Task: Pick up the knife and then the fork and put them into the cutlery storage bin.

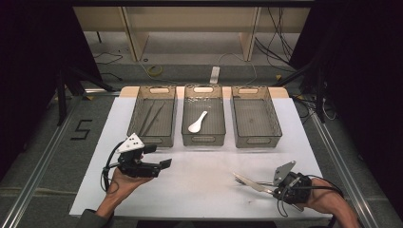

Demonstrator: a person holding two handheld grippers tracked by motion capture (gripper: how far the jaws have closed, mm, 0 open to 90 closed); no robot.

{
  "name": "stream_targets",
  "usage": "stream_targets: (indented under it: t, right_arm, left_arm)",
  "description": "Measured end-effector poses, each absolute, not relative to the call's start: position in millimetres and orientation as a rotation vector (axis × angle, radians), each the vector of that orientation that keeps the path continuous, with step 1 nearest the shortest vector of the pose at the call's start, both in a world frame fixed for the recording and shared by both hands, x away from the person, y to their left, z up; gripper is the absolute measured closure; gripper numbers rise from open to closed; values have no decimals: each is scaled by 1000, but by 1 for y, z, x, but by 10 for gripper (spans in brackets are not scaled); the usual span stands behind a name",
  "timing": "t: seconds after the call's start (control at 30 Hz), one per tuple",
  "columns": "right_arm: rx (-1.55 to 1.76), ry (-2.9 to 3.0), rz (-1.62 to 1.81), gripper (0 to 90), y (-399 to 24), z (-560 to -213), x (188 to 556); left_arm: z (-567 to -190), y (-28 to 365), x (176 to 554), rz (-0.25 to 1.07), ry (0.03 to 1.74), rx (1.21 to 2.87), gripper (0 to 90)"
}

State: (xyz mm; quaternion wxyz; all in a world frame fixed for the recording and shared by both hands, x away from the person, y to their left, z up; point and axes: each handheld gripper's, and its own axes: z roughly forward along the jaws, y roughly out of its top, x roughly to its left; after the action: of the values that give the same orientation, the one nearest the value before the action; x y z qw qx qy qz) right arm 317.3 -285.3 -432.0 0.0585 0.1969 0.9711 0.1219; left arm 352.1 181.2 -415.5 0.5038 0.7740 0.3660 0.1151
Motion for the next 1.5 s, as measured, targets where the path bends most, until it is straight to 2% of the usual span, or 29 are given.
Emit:
stream_targets:
  t: [0.13, 0.57, 1.5]
  right_arm:
    - [635, 2889, 471, 808, -289, -426, 322]
    - [1086, 2618, 763, 808, -313, -401, 357]
    - [1186, 2468, 935, 808, -281, -356, 442]
  left_arm:
    - [-415, 182, 352, 276, 885, 1865, 167]
    - [-414, 184, 352, 284, 886, 1843, 167]
    - [-413, 186, 352, 294, 888, 1817, 167]
